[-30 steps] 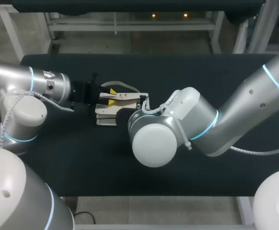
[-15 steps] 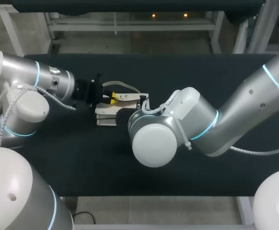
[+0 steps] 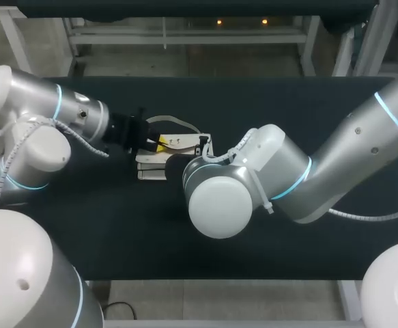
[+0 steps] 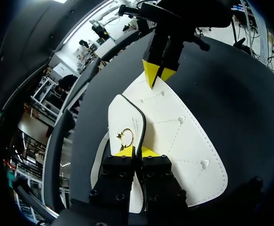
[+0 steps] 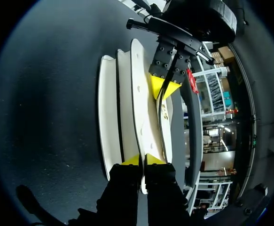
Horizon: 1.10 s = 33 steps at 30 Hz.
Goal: Pick up the bag, open it, inspect its contents, close it, and place it on the opposite side
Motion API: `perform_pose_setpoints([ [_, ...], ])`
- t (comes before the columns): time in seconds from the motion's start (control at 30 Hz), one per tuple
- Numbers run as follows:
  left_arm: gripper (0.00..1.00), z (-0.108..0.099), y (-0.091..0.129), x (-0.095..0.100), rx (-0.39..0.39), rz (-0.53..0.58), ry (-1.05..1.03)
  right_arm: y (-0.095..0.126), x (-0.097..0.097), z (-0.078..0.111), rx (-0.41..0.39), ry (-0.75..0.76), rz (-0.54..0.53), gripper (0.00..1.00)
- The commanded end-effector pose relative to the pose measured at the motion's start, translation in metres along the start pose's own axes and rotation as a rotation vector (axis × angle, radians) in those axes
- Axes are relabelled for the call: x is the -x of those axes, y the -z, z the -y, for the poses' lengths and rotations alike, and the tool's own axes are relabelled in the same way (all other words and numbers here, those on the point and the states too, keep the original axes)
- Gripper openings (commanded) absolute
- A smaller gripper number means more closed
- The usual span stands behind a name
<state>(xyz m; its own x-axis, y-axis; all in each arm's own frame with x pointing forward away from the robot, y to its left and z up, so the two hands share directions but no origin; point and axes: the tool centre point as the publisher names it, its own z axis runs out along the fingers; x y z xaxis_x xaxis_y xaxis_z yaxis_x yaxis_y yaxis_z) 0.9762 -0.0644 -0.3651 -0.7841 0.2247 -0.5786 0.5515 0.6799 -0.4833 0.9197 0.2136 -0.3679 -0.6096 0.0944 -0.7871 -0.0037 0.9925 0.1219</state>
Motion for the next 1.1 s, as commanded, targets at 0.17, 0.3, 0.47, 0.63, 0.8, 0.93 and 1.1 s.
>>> perform_pose_setpoints([
  [0.17, 0.0, 0.009, -0.01, -0.004, -0.064, -0.017, -0.01, -0.001, -0.003, 0.003, 0.034, -0.001, 0.054, 0.0],
  [0.3, 0.0, 0.008, -0.004, -0.005, -0.067, -0.017, -0.021, -0.001, -0.003, 0.003, 0.034, -0.001, 0.054, 0.0],
  [0.47, 0.0, -0.002, 0.001, -0.004, -0.04, -0.004, 0.01, -0.001, -0.003, 0.003, 0.034, -0.001, 0.054, 0.0],
  [0.63, 0.36, -0.001, 0.006, 0.002, -0.039, 0.014, 0.011, -0.001, -0.003, 0.003, 0.034, -0.001, 0.054, 0.0],
  [0.8, 0.38, 0.003, 0.008, 0.011, -0.037, 0.028, -0.004, -0.001, -0.003, 0.003, 0.034, -0.001, 0.054, 0.0],
  [0.93, 0.15, 0.005, 0.008, 0.014, -0.033, 0.028, -0.014, -0.001, -0.003, 0.003, 0.034, -0.001, 0.054, 0.0],
  [1.1, 0.0, 0.002, 0.007, 0.01, -0.036, 0.021, -0.016, -0.001, -0.003, 0.003, 0.034, -0.001, 0.054, 0.0],
])
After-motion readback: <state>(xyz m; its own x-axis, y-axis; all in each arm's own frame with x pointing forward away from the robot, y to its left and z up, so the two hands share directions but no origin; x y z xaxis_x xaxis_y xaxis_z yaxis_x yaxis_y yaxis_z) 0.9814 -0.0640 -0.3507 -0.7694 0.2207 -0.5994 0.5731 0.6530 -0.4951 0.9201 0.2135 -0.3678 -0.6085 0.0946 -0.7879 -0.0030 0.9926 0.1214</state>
